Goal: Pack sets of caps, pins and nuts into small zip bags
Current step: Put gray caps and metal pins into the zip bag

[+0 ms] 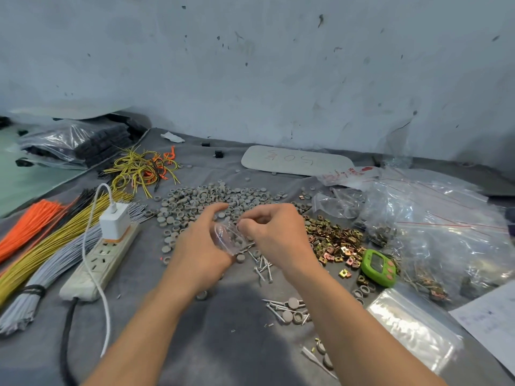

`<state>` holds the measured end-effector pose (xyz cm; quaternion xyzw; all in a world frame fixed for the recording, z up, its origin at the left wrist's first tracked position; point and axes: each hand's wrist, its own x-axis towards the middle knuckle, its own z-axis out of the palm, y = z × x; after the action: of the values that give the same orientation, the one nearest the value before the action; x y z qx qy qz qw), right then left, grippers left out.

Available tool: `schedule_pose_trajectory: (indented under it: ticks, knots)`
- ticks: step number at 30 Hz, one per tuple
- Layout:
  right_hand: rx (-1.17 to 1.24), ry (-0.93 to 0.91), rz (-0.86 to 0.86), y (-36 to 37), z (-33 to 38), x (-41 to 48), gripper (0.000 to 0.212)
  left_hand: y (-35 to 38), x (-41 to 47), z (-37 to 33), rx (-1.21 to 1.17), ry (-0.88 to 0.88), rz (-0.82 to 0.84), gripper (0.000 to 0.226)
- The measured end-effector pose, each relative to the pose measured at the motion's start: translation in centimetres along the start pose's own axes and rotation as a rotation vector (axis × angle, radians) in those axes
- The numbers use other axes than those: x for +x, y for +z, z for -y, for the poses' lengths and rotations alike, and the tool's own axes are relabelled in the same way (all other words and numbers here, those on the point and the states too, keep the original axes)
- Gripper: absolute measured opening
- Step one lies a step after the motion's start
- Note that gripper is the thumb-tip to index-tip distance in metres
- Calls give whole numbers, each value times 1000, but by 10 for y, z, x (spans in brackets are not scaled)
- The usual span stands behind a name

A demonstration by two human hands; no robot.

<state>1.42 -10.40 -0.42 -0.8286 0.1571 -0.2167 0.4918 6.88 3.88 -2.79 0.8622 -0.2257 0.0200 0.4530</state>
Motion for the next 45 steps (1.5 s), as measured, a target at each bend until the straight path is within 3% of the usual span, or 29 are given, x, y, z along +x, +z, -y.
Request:
schedule_pose_trajectory:
  ticks: [2, 6, 13, 17, 22, 28, 33, 36, 39, 41, 45]
  knots:
    - [74, -7, 28, 0, 2, -3, 8, 3, 1, -2, 9, -9, 22, 82]
    - [13, -44, 115, 11, 1, -4, 17, 5, 4, -2, -38, 6, 42, 88]
    - [-10, 40, -83, 7, -7, 5, 27, -7, 7, 9, -233, -71, -75, 80]
    - [-235, 78, 115, 22, -12, 1, 24, -18, 13, 16, -445, -152, -237, 73]
    - [-502, -7, 380, 51, -14, -15, 30, -27, 15, 20, -485, -153, -351, 73]
    - [-689, -93, 405, 61, -17, -18, 34, -28, 11, 21, -431, -101, -313, 73]
    - [-622, -31, 335, 54, -18, -13, 24, -25, 9, 18, -353, -115, -269, 74]
    - [-312, -27, 115, 35, -9, -4, 14, -20, 7, 15, -337, -102, -185, 77]
    - [-57, -116, -65, 15, 4, -1, 13, -14, 5, 12, -240, -74, -105, 63]
    - [9, -138, -36, 8, 9, -4, 11, -10, 5, 10, -198, -75, -64, 51]
    - [-119, -167, 86, 16, 5, -8, 11, -7, 2, 4, -166, -43, 26, 42]
